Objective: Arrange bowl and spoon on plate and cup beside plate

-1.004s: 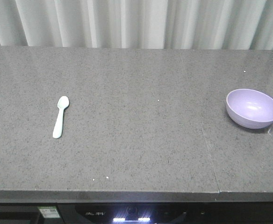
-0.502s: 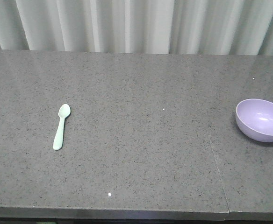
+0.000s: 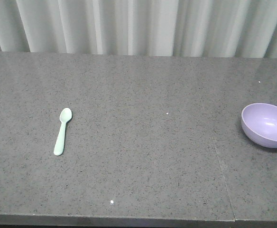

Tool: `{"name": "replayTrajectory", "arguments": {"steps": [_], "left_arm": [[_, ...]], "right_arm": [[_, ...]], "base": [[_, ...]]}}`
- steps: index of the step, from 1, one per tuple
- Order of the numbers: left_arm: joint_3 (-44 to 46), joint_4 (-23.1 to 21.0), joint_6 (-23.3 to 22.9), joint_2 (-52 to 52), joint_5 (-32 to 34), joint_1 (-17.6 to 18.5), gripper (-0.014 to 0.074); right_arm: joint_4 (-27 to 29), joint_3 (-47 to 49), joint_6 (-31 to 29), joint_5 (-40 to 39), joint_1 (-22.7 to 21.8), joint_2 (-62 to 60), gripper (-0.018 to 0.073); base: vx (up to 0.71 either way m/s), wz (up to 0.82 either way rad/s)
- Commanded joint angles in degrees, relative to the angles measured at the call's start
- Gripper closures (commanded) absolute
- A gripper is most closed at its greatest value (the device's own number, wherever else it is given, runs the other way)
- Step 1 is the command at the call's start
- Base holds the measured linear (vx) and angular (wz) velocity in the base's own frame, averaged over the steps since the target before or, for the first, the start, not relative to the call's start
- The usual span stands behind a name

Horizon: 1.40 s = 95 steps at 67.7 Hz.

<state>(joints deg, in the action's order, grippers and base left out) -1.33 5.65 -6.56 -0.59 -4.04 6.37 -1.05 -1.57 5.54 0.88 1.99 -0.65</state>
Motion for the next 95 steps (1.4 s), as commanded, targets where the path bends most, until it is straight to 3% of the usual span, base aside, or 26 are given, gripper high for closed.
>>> {"name": "replayTrajectory", "arguments": {"steps": [1, 95], "left_arm": [[1.0, -0.5, -0.4, -0.8, 4.0, 0.2, 0.0603], [2.4, -0.5, -0.4, -0.8, 4.9, 0.2, 0.0603]], "right_arm": [[-0.4, -0.5, -0.4, -4.5, 0.1, -0.5, 0.057], [-0.2, -0.1, -0.3, -5.7, 0.1, -0.5, 0.057]], "base": [[0.0, 0.0], [0.0, 0.0]]}}
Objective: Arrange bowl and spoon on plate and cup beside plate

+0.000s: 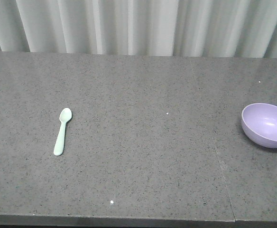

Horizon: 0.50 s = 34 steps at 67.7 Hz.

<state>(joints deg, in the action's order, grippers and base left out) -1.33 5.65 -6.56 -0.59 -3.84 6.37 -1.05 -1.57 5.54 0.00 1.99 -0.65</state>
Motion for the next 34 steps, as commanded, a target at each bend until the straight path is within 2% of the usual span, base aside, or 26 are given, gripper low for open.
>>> {"name": "replayTrajectory", "arguments": {"steps": [1, 9, 15, 34], "left_arm": [[2.7, -0.5, -0.5, -0.8, 4.6, 0.2, 0.0603], [8.0, -0.5, -0.5, 0.1, 1.7, 0.2, 0.0603], [15.1, -0.5, -0.5, 4.0, -2.8, 0.2, 0.0603], [43.3, -0.5, -0.5, 28.4, -23.2, 0.2, 0.0603]], "right_arm": [[-0.1, 0.0, -0.2, -4.8, 0.1, -0.5, 0.057], [1.1, 4.3, -0.2, -2.5, 0.1, 0.8, 0.057], [1.1, 10.1, -0.2, 1.9, 0.1, 3.8, 0.057], [-1.0, 35.1, -0.4, 23.8, 0.1, 22.6, 0.057]], "base": [[0.0, 0.0], [0.0, 0.0], [0.0, 0.0], [0.0, 0.0]]}}
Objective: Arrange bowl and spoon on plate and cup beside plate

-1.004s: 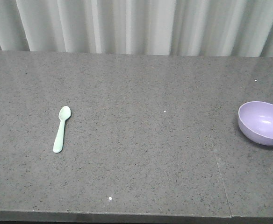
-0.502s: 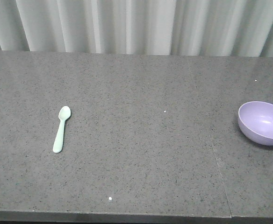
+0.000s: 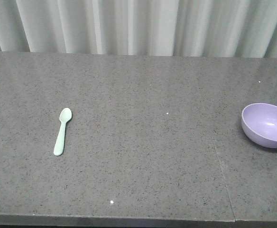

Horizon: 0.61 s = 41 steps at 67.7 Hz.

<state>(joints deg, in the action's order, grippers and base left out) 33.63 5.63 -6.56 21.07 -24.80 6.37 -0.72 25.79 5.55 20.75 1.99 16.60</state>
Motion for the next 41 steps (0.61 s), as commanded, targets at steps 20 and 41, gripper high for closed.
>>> {"name": "replayTrajectory", "arguments": {"steps": [20, 41], "left_arm": [[29.3, -3.7, -0.5, 26.9, -26.0, 0.2, 0.0603], [32.7, -4.0, -0.3, 36.2, -33.5, 0.2, 0.0603]], "right_arm": [[-4.9, 31.8, -0.3, 32.8, 0.1, 28.2, 0.057], [-4.8, 33.4, -0.3, 34.8, 0.1, 33.5, 0.057]], "base": [[0.0, 0.0], [0.0, 0.0]]}}
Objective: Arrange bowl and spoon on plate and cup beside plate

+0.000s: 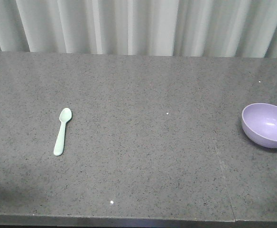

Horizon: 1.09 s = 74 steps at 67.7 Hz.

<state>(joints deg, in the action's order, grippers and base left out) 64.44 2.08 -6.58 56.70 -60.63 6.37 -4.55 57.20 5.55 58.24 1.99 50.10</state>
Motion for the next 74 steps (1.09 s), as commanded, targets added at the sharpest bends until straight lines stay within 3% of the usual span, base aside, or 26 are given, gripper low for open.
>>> {"name": "replayTrajectory", "arguments": {"steps": [1, 16, 27, 34, 45, 52, 61, 74], "left_arm": [[1.8, -0.5, -0.3, 0.7, 2.4, 0.2, 0.0603], [1.8, -0.6, -0.3, 0.6, 2.5, 0.2, 0.0601], [1.8, -0.6, -0.5, 0.6, 2.6, 0.2, 0.0562], [1.8, -0.6, -0.5, 0.6, 2.6, 0.2, 0.0479], [1.8, -0.4, -0.4, 0.6, 2.6, 0.2, 0.0248], [1.8, -0.2, -0.5, 0.6, 3.1, 0.2, 0.0108], [1.8, -0.1, -0.5, 0.6, 2.9, 0.2, 0.0009], [2.4, -3.0, -0.5, 1.6, 2.6, 0.2, 0.0007]], "right_arm": [[-1.0, 1.9, -0.3, -2.7, 0.1, 0.0, 0.057], [-1.0, 1.9, -0.4, -2.4, 0.1, 0.0, 0.0559], [-1.0, 1.9, -0.4, -2.3, 0.1, 0.0, 0.0466], [-1.0, 1.9, -0.4, -2.3, 0.1, 0.0, 0.0351], [-1.0, 1.9, -0.4, -2.3, 0.1, 0.0, 0.0122], [-1.0, 1.9, -0.4, -2.3, 0.1, 0.0, 0.0024], [-1.0, 1.9, -0.4, -2.4, 0.1, 0.0, -0.0014], [-1.0, 1.9, -0.4, -2.6, 0.1, 0.0, -0.0013]], "base": [[0.0, 0.0], [0.0, 0.0], [0.0, 0.0], [0.0, 0.0], [0.0, 0.0], [0.0, 0.0], [0.0, 0.0], [0.0, 0.0]]}}
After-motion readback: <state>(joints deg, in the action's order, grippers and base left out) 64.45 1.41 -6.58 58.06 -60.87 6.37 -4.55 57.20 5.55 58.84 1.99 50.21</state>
